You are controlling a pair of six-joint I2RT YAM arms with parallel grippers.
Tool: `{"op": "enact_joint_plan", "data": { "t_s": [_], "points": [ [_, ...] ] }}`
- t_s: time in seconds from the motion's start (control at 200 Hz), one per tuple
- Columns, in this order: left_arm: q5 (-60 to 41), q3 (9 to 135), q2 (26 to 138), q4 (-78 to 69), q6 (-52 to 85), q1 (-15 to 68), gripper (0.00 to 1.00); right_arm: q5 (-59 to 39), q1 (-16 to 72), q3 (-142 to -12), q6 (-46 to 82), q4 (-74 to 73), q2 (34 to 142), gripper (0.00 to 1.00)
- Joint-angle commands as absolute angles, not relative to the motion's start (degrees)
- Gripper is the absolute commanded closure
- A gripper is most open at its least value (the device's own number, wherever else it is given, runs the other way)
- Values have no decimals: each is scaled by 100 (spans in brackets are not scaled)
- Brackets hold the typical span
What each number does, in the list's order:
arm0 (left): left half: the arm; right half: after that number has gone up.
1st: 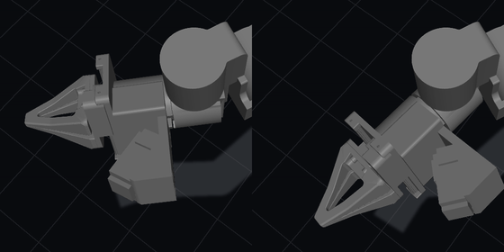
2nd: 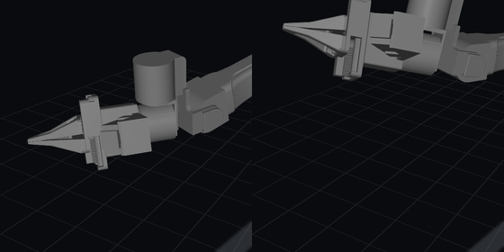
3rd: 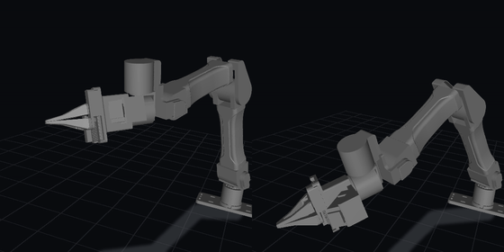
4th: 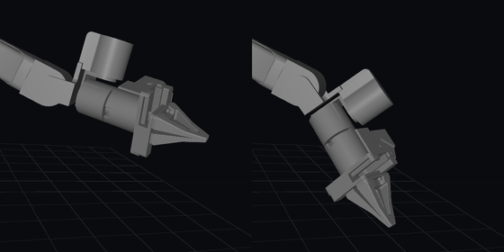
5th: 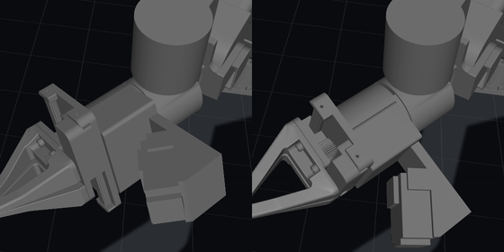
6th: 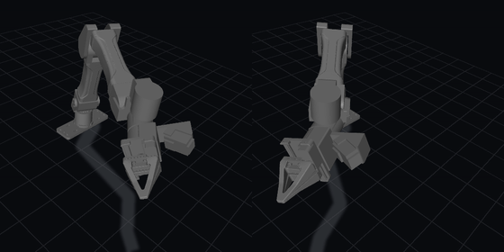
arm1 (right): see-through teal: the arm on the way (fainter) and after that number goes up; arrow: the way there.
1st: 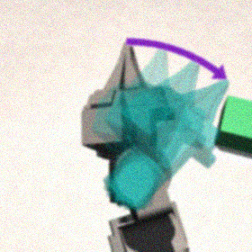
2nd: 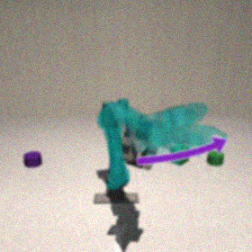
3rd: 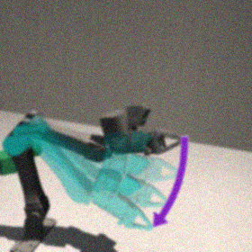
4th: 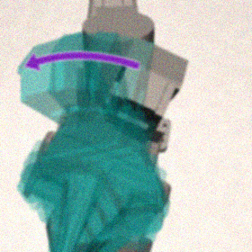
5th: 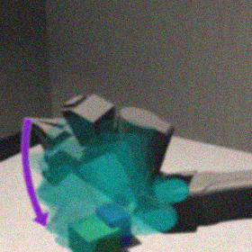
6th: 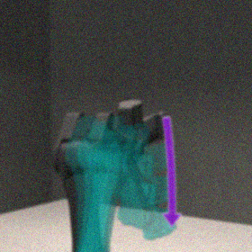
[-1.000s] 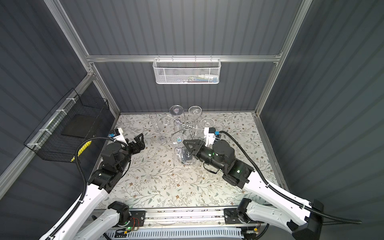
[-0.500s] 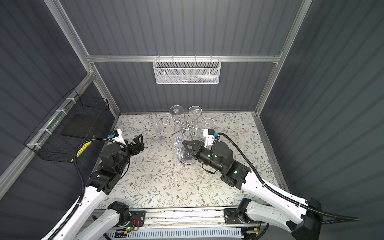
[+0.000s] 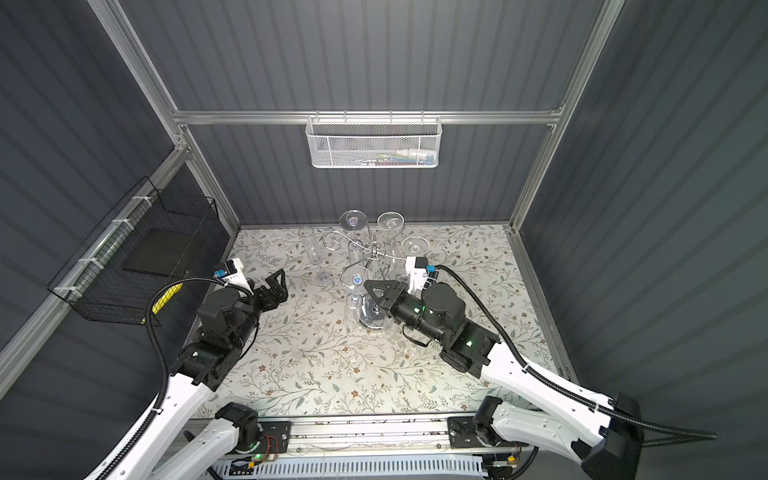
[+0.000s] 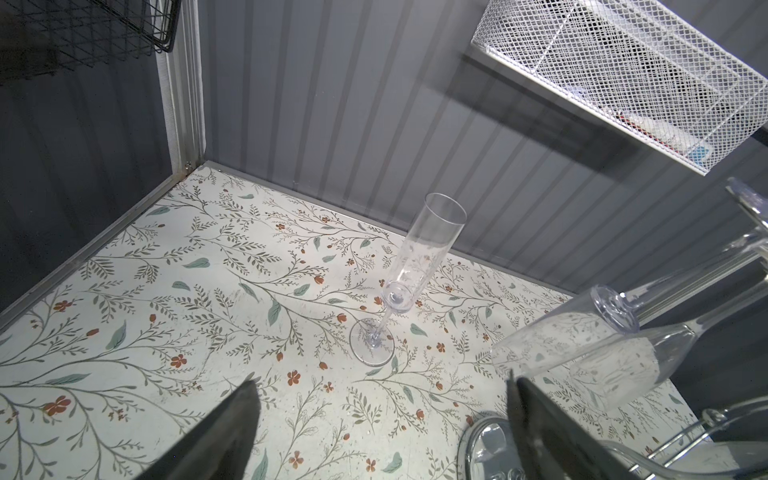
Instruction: Take the wine glass off the wine glass rack
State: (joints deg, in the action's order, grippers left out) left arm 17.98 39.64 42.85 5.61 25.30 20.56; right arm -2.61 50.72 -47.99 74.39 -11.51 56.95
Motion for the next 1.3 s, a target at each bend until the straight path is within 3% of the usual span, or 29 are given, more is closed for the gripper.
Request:
{"op": "enact_joint_plan", "data": {
  "t_s": [0.0,0.63,1.296],
  "points": [
    [1854,3987,4206,648,2467,2030,5,-281,5071,-4849,7445,-1091,5722,83],
    [1879,4021,4243,691,2427,2030,5,-316,5062,-4935,7410,-1072,5722,100],
    [1858,4083,4254,710,2435,2030,5,-406,5054,-4928,7656,-1432,5626,100]
  ]
}}
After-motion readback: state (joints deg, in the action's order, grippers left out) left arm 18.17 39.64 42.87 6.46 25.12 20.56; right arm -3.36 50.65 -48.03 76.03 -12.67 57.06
